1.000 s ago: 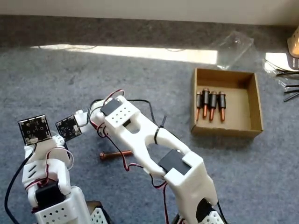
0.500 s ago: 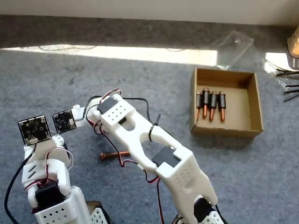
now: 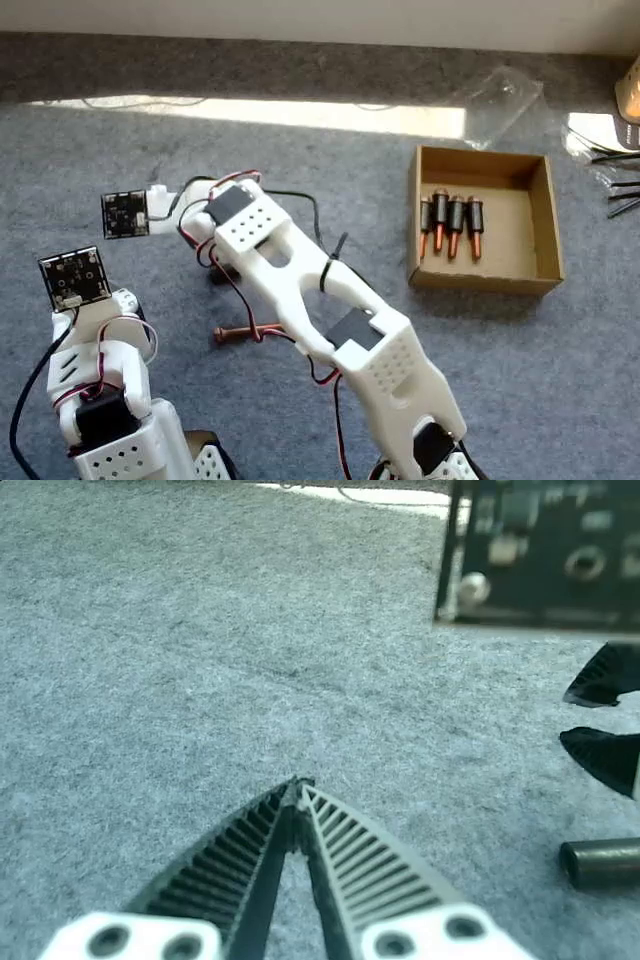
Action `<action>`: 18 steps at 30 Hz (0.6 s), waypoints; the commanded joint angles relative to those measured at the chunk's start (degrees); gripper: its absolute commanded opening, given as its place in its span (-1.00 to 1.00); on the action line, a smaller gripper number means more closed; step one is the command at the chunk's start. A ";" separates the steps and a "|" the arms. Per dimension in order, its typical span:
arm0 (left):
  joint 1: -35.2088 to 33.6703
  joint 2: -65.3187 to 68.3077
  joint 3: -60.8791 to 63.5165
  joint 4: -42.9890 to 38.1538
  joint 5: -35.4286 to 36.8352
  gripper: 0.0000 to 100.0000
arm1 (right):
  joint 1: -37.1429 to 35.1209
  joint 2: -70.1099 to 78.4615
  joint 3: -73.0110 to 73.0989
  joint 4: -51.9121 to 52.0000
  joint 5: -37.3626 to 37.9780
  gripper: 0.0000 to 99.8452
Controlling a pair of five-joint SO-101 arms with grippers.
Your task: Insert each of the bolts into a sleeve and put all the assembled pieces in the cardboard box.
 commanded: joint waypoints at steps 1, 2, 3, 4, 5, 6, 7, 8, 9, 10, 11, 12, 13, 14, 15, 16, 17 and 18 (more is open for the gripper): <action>-0.13 -0.48 -1.54 0.09 -0.26 -0.99 | 0.22 -0.66 -7.69 7.34 -0.79 -0.85; -0.13 -0.48 -1.54 0.09 -0.26 -0.99 | -0.04 -0.57 -9.01 8.75 -0.79 -0.85; -0.13 -0.48 -1.54 0.09 -0.26 -0.99 | -0.22 -0.57 -9.89 9.45 -0.79 -0.85; -0.13 -0.48 -1.54 0.09 -0.26 -0.99 | -0.22 -0.57 -10.68 9.80 -0.79 -0.85; -0.13 -0.48 -1.63 0.09 -0.26 -0.99 | -0.31 -0.57 -11.21 9.80 -0.79 -0.85; -0.40 -0.48 -1.89 0.18 -0.18 -0.99 | -0.31 -0.40 -11.47 9.63 -0.79 -0.85; -0.48 -0.48 -2.15 0.35 -0.09 -0.99 | -0.40 -0.31 -11.30 9.63 -0.79 -0.85; -0.48 -0.48 -2.24 0.44 -0.09 -0.99 | -0.40 -0.31 -11.38 9.63 -0.79 -0.85; -0.48 -0.48 -2.51 0.44 -0.09 -0.99 | -0.48 -0.31 -11.38 9.63 -0.79 -0.85; -0.57 -0.48 -2.95 0.44 -0.09 -0.99 | -0.48 -0.31 -11.38 9.63 -0.79 -0.85; -0.57 -0.48 -3.56 0.53 -0.09 -0.99 | -0.48 -0.40 -11.38 9.63 -0.79 -0.85; -0.57 -0.48 -4.00 0.53 -0.09 -0.99 | -0.48 -0.40 -11.38 9.71 -0.79 -0.85; -1.19 -0.48 -4.44 1.14 -0.09 -0.99 | -0.48 -0.31 -11.38 9.71 -0.79 -0.85; -2.07 -0.48 -5.05 1.85 -0.09 -0.99 | -0.48 -0.31 -11.38 9.71 -0.79 -0.85; -3.30 -0.48 -5.67 2.37 -0.09 -0.99 | -0.48 -0.22 -11.30 9.71 -0.79 -0.85; -4.53 -0.48 -5.93 2.73 0.00 -0.99 | -0.48 -0.22 -11.30 9.71 -0.79 -0.85; -5.58 -0.48 -5.93 2.81 0.00 -0.99 | -0.48 -0.22 -11.30 9.71 -0.79 -0.85; -6.29 -0.48 -5.93 2.81 0.00 -0.99 | -0.48 -0.22 -11.30 9.63 -0.79 -0.85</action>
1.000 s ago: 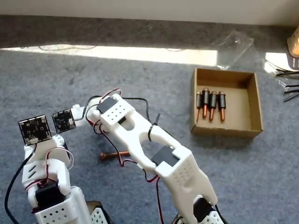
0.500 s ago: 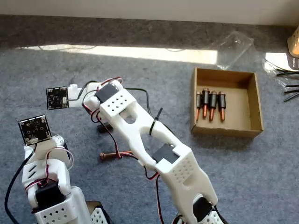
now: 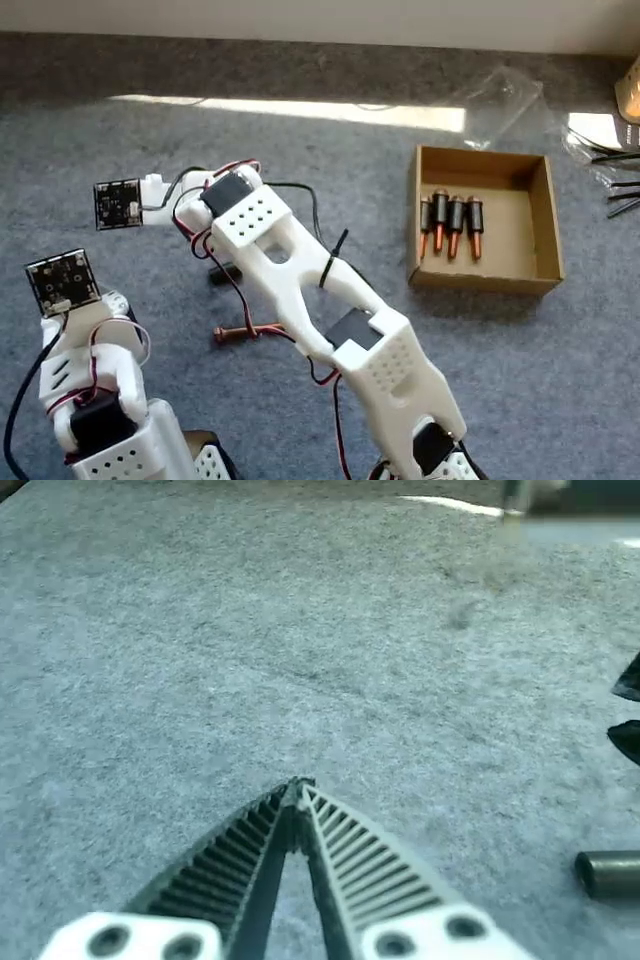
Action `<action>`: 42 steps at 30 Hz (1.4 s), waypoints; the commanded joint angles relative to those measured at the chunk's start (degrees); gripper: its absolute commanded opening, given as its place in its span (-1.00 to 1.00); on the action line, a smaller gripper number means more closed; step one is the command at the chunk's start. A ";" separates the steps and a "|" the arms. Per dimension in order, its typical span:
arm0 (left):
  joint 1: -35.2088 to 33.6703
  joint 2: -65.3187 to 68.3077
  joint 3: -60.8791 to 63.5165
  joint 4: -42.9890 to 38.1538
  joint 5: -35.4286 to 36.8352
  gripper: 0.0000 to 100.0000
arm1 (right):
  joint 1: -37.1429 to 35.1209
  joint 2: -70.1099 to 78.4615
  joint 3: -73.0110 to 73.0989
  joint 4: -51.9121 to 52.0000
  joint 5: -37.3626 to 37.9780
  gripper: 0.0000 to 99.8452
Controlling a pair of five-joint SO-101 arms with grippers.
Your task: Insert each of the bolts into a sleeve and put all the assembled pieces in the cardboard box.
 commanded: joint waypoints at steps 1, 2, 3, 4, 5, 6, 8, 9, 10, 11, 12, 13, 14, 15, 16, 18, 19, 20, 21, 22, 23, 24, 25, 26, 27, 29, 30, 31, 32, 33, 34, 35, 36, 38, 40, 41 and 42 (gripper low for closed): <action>-4.18 -0.48 -3.47 0.70 0.00 -0.99 | -0.40 -0.92 -3.21 0.48 -0.53 -0.85; -4.88 -0.48 -3.65 0.70 0.00 -0.99 | -0.40 -0.92 -3.21 0.57 -0.53 -0.85; -5.58 -0.48 -3.65 0.70 0.00 -0.99 | -0.40 -0.92 -3.21 0.66 -0.53 -0.85; -6.20 -0.48 -3.65 0.70 0.00 -0.99 | -0.48 -0.92 -3.12 0.66 -0.53 -0.85; -6.81 -0.48 -3.65 0.70 0.00 -0.99 | -0.75 -0.92 -3.12 0.66 -0.44 -0.85; -7.52 -0.48 -3.74 0.70 0.00 -0.99 | -0.84 -0.92 -3.12 0.92 -0.44 -0.85; -9.10 -0.48 -3.74 0.70 0.00 -0.99 | -1.27 -1.01 -3.12 3.74 -0.44 -0.85; -9.89 -0.48 -3.74 0.70 0.00 -0.99 | -1.89 -1.19 -3.12 5.23 -0.44 -0.85; -10.68 -0.48 -3.74 0.70 0.00 -0.99 | -2.33 -1.19 -3.21 6.55 -0.44 -0.85; -11.38 -0.48 -3.74 0.70 0.00 -0.99 | -2.77 -1.27 -3.56 7.78 -0.44 -0.85; -12.09 -0.48 -3.74 0.70 0.00 -0.99 | -2.95 -1.27 -3.56 8.66 -0.44 -0.85; -12.53 -0.48 -3.65 0.70 0.00 -0.99 | -3.30 -1.01 -3.56 9.10 -0.44 -0.85; -12.79 -0.48 -3.56 0.70 0.00 -0.99 | -3.47 -0.92 -3.30 9.19 -0.44 -0.85; -12.79 -0.48 -3.47 0.62 0.00 -0.99 | -3.47 -0.84 -3.21 9.10 -0.44 -0.85; -12.79 -0.48 -3.38 0.53 0.00 -0.99 | -3.47 -0.84 -3.21 9.10 -0.44 -0.85; -12.79 -0.48 -3.30 0.44 0.00 -0.99 | -3.56 -0.84 -3.21 9.10 -0.44 -0.84; -12.79 -0.48 -3.30 0.44 0.00 -0.99 | -3.65 -0.84 -3.12 9.27 -0.44 -0.84; -12.79 -0.48 -3.30 0.44 0.00 -0.99 | -3.65 -0.75 -3.12 9.45 -0.44 -0.84; -12.70 -0.48 -3.30 0.44 0.00 -0.99 | -3.65 -0.75 -3.03 9.54 -0.44 -0.84; -12.70 -0.48 -3.21 0.44 0.00 -0.99 | -3.47 -0.75 -2.42 9.63 -0.35 -0.84; -12.79 -0.48 -3.21 0.44 0.00 -0.99 | -3.38 -0.75 -1.45 9.63 0.35 -0.84; -12.79 -0.48 -3.21 0.44 0.00 -0.99 | -3.21 -0.84 -0.40 9.63 2.11 -0.84; -12.79 -0.48 -3.21 0.35 0.00 -0.99 | -3.12 -0.84 1.01 9.63 4.40 -0.84; -12.79 -0.48 -3.30 0.35 0.00 -0.99 | -3.12 -0.84 2.77 9.27 6.51 -0.84; -12.88 -0.48 -3.30 0.35 0.00 -0.99 | -3.12 -0.84 4.26 9.10 8.18 -0.84; -12.97 -0.48 -3.30 0.35 0.00 -0.99 | -3.38 -0.84 6.64 9.10 8.88 -0.84; -13.14 -0.48 -3.30 0.35 0.00 -0.99 | -3.47 -0.92 7.34 9.10 8.88 -0.84; -13.67 -0.48 -3.30 0.35 0.00 -0.99 | -3.56 -0.92 7.60 9.10 8.88 -0.84; -14.37 -0.48 -3.30 0.35 0.00 -0.99 | -3.74 -0.84 7.87 9.10 8.88 -0.84; -14.81 -0.48 -3.21 0.35 0.00 -0.99 | -3.91 -0.84 8.04 9.10 8.88 -0.84; -14.81 -0.48 -3.21 0.35 0.00 -0.99 | -4.00 -0.84 8.04 9.10 8.97 -0.84; -14.73 -0.48 -3.21 0.35 0.00 -0.99 | -4.00 -0.84 8.04 9.10 8.97 -0.84; -14.73 -0.48 -3.21 0.35 0.00 -0.99 | -4.00 -0.84 8.04 9.10 8.97 -0.84; -14.73 -0.48 -3.21 0.35 0.00 -0.99 | -4.00 -0.75 8.04 9.10 9.14 -0.84; -14.64 -0.48 -3.21 0.35 0.00 -0.99 | -4.00 -0.75 8.04 7.69 9.23 -0.84; -14.64 -0.48 -3.21 0.35 0.00 -0.99 | -3.91 -0.75 8.04 6.29 9.23 -0.84; -14.64 -0.48 -3.21 0.35 0.00 -0.99 | -3.74 -0.75 8.13 5.32 9.14 -0.84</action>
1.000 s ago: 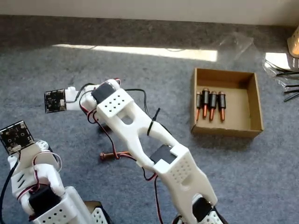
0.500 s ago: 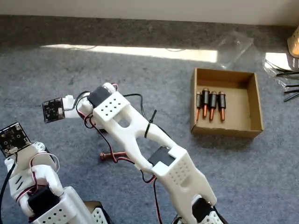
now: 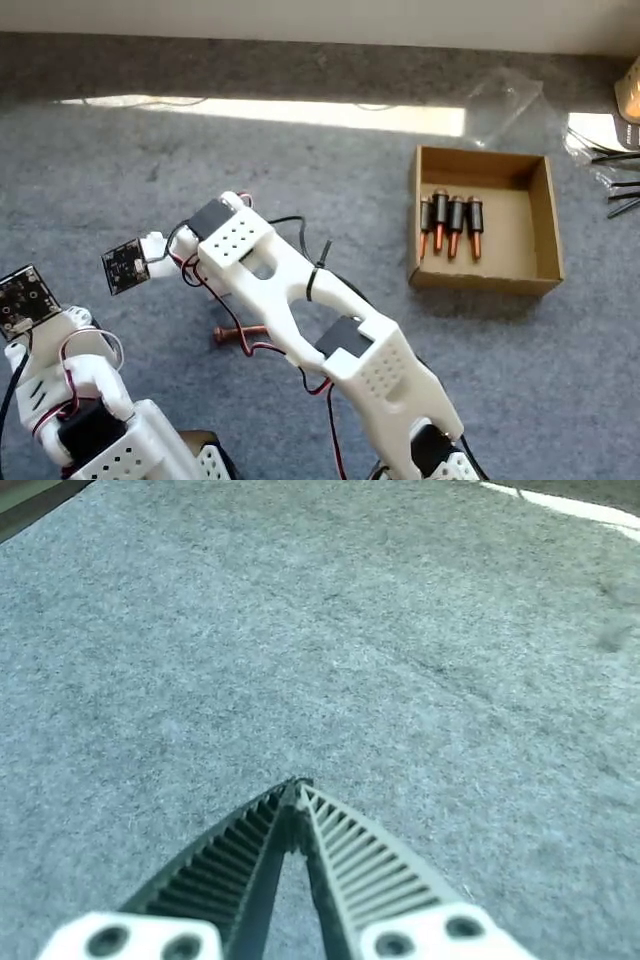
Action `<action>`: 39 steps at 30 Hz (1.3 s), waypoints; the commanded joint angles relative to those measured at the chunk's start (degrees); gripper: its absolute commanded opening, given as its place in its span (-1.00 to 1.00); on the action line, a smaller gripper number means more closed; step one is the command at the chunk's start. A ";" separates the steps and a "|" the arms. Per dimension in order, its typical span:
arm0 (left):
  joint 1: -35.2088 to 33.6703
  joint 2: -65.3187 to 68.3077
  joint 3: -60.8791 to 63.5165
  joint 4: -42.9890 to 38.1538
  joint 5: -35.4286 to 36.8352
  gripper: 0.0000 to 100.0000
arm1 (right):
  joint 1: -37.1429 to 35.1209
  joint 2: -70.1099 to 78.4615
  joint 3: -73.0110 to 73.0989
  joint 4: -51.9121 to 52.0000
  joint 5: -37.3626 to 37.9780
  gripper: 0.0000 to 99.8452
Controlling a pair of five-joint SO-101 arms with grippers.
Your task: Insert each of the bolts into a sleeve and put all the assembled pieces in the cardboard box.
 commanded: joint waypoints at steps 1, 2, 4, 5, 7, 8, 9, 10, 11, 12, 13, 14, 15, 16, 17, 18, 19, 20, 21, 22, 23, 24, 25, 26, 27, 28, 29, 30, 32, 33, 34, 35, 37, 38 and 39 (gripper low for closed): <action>-0.48 -0.48 -2.77 -0.26 0.00 -0.99 | 0.22 -1.19 -0.31 -3.38 0.70 -0.84; -0.48 -0.48 -2.77 -0.26 0.00 -0.99 | 0.40 -1.19 -0.31 -3.21 0.62 -0.83; -0.48 -0.48 -2.77 -0.26 0.00 -0.99 | 0.48 -1.27 -0.31 -3.21 0.62 -0.78; -0.48 -0.48 -2.77 -0.26 0.00 -0.99 | 0.48 -1.27 -0.31 -3.21 0.62 -0.76; -0.48 -0.48 -2.77 -0.26 0.00 -0.99 | 0.48 -1.19 -0.31 -3.21 0.62 -0.75; -0.48 -0.48 -2.77 -0.26 0.00 -0.99 | 0.48 -1.19 -0.31 -3.21 0.62 -0.75; -0.48 -0.48 -2.77 -0.26 0.00 -0.99 | 0.57 -1.19 -0.31 -3.21 0.70 -0.75; -0.48 -0.48 -2.77 -0.26 0.00 -0.99 | 0.57 -1.19 -0.31 -3.21 0.79 -0.75; -0.48 -0.48 -2.77 -0.26 0.00 -0.99 | 0.66 -1.19 -0.22 -3.21 0.88 -0.75; -0.48 -0.48 -2.77 -0.26 0.00 -0.99 | 0.66 -1.10 0.13 -3.21 0.88 -0.75; -0.40 -0.48 -2.77 -0.26 0.00 -0.99 | 0.75 -1.10 0.92 -3.21 0.88 -0.75; -0.40 -0.48 -2.68 -0.26 0.00 -0.99 | 0.75 -1.10 2.07 -3.30 0.88 -0.75; -0.40 -0.48 -2.68 -0.26 0.00 -0.99 | 0.66 -1.10 2.95 -3.47 0.97 -0.75; -0.40 -0.48 -2.51 -0.26 0.00 -0.99 | 0.66 -1.10 3.56 -3.56 0.97 -0.75; -0.40 -0.48 -2.07 -0.26 0.00 -0.99 | 0.66 -1.10 3.91 -3.56 0.97 -0.75; -0.40 -0.48 -1.71 -0.26 0.00 -0.99 | 0.66 -1.10 4.09 -3.56 1.05 -0.75; -0.40 -0.48 -1.63 -0.26 0.00 -0.99 | 0.66 -1.10 4.00 -3.56 1.05 -0.75; -0.40 -0.48 -1.63 -0.26 0.00 -0.99 | 0.66 -1.10 4.09 -3.56 1.05 -0.75; -0.40 -0.48 -1.63 -0.26 0.00 -0.99 | 0.66 -1.10 4.09 -3.56 1.05 -0.75; -0.40 -0.48 -1.63 -0.26 0.00 -0.99 | 0.66 -1.10 4.09 -3.56 1.05 -0.75; -0.40 -0.48 -1.63 -0.26 0.00 -0.99 | 0.66 -1.10 4.09 -3.65 1.05 -0.75; -0.40 -0.48 -1.63 -0.26 0.00 -0.99 | 0.57 -1.10 4.09 -3.65 1.05 -0.75; -0.40 -0.48 -1.63 -0.26 0.00 -0.99 | 0.57 -1.10 4.09 -3.65 1.05 -0.75; -0.40 -0.48 -1.63 -0.26 0.00 -0.99 | 0.57 -1.10 4.09 -3.65 1.05 -0.75; -0.40 -0.48 -1.63 -0.26 0.00 -0.99 | 0.57 -1.10 4.09 -3.65 1.05 -0.75; -0.40 -0.48 -1.63 -0.26 0.00 -0.99 | 0.57 -1.10 4.09 -3.65 1.05 -0.75; -0.40 -0.48 -1.63 -0.26 0.00 -0.99 | 0.57 -1.10 4.09 -3.65 1.05 -0.75; -0.40 -0.48 -1.63 -0.26 0.00 -0.99 | 0.57 -1.10 4.18 -3.65 1.05 -0.76; -0.40 -0.48 -1.63 -0.35 0.00 -0.99 | 0.57 0.04 4.09 -3.30 1.05 -0.81; -0.40 -0.48 -1.63 -0.35 0.00 -0.99 | 0.57 1.10 4.09 -3.30 1.05 -0.86; -0.40 -0.48 -1.63 -0.35 0.00 -0.99 | 0.57 2.51 3.91 -3.30 1.05 -0.91; -0.40 -0.48 -1.63 -0.35 0.00 -0.99 | 0.57 3.91 3.65 -3.30 1.05 -0.96; -0.40 -0.48 -1.63 -0.35 0.00 -0.99 | 0.75 6.37 3.56 -3.21 1.05 -0.99; -0.40 -0.48 -1.63 -0.35 0.00 -0.99 | 0.84 6.90 3.47 -3.21 1.05 -0.99; -0.40 -0.48 -1.63 -0.35 0.00 -0.99 | 0.84 7.08 3.21 -3.21 1.05 -0.99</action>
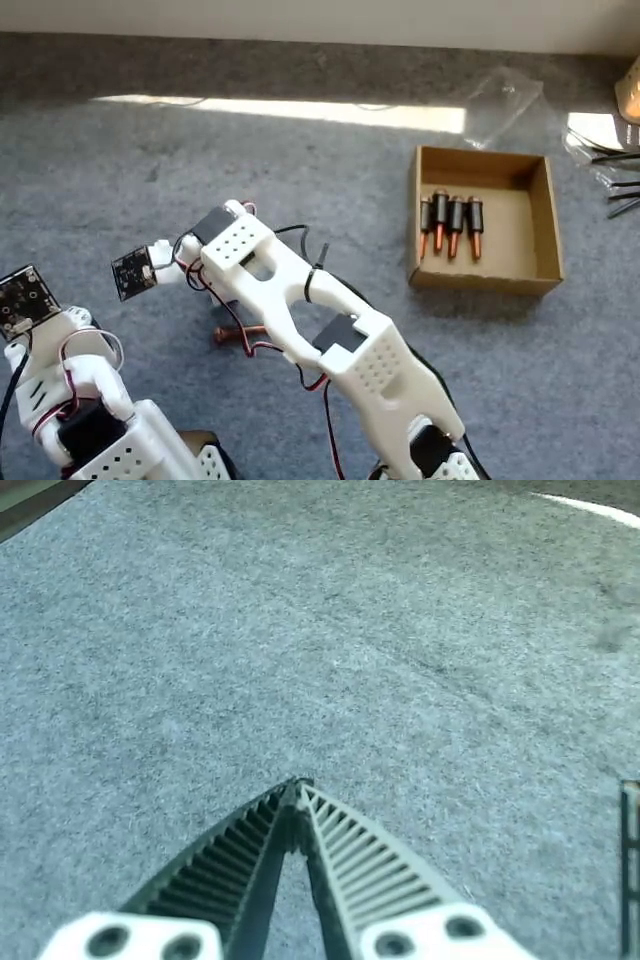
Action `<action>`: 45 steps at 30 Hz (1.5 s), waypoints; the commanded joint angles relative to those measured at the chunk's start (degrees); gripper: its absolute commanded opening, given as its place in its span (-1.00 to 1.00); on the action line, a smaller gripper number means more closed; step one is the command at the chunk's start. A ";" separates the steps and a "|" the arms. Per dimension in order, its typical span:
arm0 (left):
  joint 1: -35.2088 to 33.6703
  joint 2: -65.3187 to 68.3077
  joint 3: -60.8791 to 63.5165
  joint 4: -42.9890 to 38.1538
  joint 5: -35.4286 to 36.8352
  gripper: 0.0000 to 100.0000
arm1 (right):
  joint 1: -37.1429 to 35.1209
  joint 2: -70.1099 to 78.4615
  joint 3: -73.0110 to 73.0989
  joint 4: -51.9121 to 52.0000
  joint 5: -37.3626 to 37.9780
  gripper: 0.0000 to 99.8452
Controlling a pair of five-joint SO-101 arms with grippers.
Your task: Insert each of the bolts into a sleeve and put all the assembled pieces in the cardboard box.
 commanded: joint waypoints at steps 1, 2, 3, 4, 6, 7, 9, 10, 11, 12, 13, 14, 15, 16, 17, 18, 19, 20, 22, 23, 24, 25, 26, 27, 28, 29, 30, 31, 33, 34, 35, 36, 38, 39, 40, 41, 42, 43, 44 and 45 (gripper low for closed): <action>-0.40 -0.48 -1.63 -0.35 0.00 -0.99 | 0.48 1.80 -0.13 -0.92 0.62 -0.99; -0.04 -0.48 -1.63 -0.35 0.00 -0.99 | 0.57 1.80 -0.92 -0.84 0.53 -0.99; 0.48 -0.48 -1.63 -0.35 0.00 -0.99 | 0.57 1.71 -2.07 -0.48 0.35 -0.99; 1.10 -0.48 -1.63 -0.35 0.00 -0.99 | 0.84 1.71 -3.21 0.84 0.35 -0.99; 1.80 -0.48 -1.54 -0.18 0.00 -0.99 | 1.63 1.71 -6.73 4.97 0.35 -0.99; 1.80 -0.48 -1.54 -0.18 0.00 -0.99 | 1.89 1.71 -8.92 6.90 0.35 -0.99; 1.80 -0.48 -1.54 -0.18 0.00 -0.99 | 2.68 1.71 -14.37 11.21 0.26 -0.99; 1.80 -0.48 -1.54 -0.18 0.00 -0.99 | 2.86 1.71 -17.36 13.67 0.18 -0.99; 1.89 -0.48 -1.54 -0.18 0.00 -0.99 | 3.12 1.71 -20.44 16.04 0.18 -0.99; 2.07 -0.48 -1.45 -0.18 0.00 -0.99 | 3.47 1.71 -23.52 18.42 0.18 -0.99; 2.07 -0.48 -1.01 -0.26 0.00 -0.99 | 3.91 1.71 -26.68 20.70 0.18 -0.99; 2.07 -0.48 -0.84 -0.35 0.00 -0.99 | 4.18 1.71 -29.85 22.99 0.09 -0.99; 2.07 -0.48 -0.84 -0.35 0.00 -0.99 | 4.79 1.71 -33.10 25.27 0.09 -0.99; 2.07 -0.48 -0.84 -0.35 0.00 -0.99 | 5.23 1.71 -36.35 27.47 0.00 -0.99; 2.07 -0.48 -0.84 -0.35 0.00 -0.99 | 5.76 1.80 -39.69 29.41 -0.62 -0.99; 2.07 -0.48 -0.84 -0.35 0.00 -0.99 | 6.29 1.80 -42.86 30.64 -2.46 -0.99; 2.07 -0.48 -0.75 -0.35 0.00 -0.99 | 7.16 1.80 -45.76 30.73 -5.19 -0.99; 2.07 -0.48 -0.75 -0.35 0.00 -0.99 | 7.96 2.07 -48.48 30.64 -8.53 -0.99; 2.07 -0.48 -0.75 -0.35 0.00 -0.99 | 9.98 2.15 -52.70 30.55 -14.24 -0.99; 2.07 -0.48 -0.75 -0.35 0.00 -0.99 | 11.03 2.15 -54.37 30.55 -16.53 -0.99; 2.07 -0.48 -0.75 -0.35 0.00 -0.99 | 12.35 2.15 -55.43 30.55 -18.37 -0.99; 2.07 -0.48 -0.75 -0.35 0.00 -0.99 | 13.49 2.24 -55.69 30.55 -19.96 -0.99; 2.07 -0.48 -0.75 -0.35 0.00 -0.99 | 14.55 2.24 -55.34 30.55 -21.45 -0.99; 2.07 -0.48 -0.75 -0.35 0.00 -0.99 | 15.60 2.24 -55.16 30.64 -22.95 -0.99; 2.07 -0.48 -0.75 -0.35 0.00 -0.99 | 16.48 2.24 -55.25 30.64 -24.88 -0.99; 2.15 -0.48 -0.75 -0.35 0.00 -0.99 | 17.36 2.24 -55.25 30.64 -27.43 -0.99; 2.15 -0.48 -0.75 -0.35 0.00 -0.99 | 18.24 2.24 -55.25 30.64 -30.24 -0.99; 2.15 -0.48 -0.66 -0.35 0.00 -0.99 | 18.86 2.24 -55.25 30.64 -33.23 -0.99; 2.51 -0.48 -0.66 -0.26 0.00 -0.99 | 19.74 1.80 -55.25 30.64 -37.54 -0.99; 3.12 -0.48 -0.66 -0.09 0.00 -0.99 | 20.09 1.71 -55.25 30.73 -39.12 -0.99; 3.91 -0.48 -0.66 0.00 0.00 -0.99 | 20.44 1.71 -55.25 30.73 -40.44 -0.99; 4.62 -0.48 -0.57 0.09 0.00 -0.99 | 20.70 1.71 -55.43 30.81 -41.76 -0.99; 5.41 -0.48 -0.57 0.09 0.00 -0.99 | 20.97 1.63 -55.60 30.81 -43.96 -0.99; 5.76 -0.48 -0.48 0.09 0.00 -0.99 | 20.97 1.63 -55.69 30.81 -44.75 -0.99; 5.85 -0.48 -0.13 0.09 0.00 -0.99 | 20.97 1.54 -55.69 30.81 -45.36 -0.99; 5.85 -0.48 0.13 -0.18 0.00 -0.99 | 20.97 1.36 -55.69 30.81 -45.89 -0.99; 5.85 -0.48 0.31 -0.26 0.00 -0.99 | 20.88 0.75 -55.69 30.81 -46.33 -0.99; 5.85 -0.48 0.40 -0.26 0.00 -0.99 | 20.79 -0.40 -55.43 30.81 -46.86 -0.99; 5.85 -0.48 0.40 -0.26 0.00 -0.99 | 20.70 -1.98 -55.34 30.81 -47.30 -0.99; 5.85 -0.48 0.40 -0.26 0.00 -0.99 | 20.62 -3.38 -55.08 30.81 -47.74 -0.99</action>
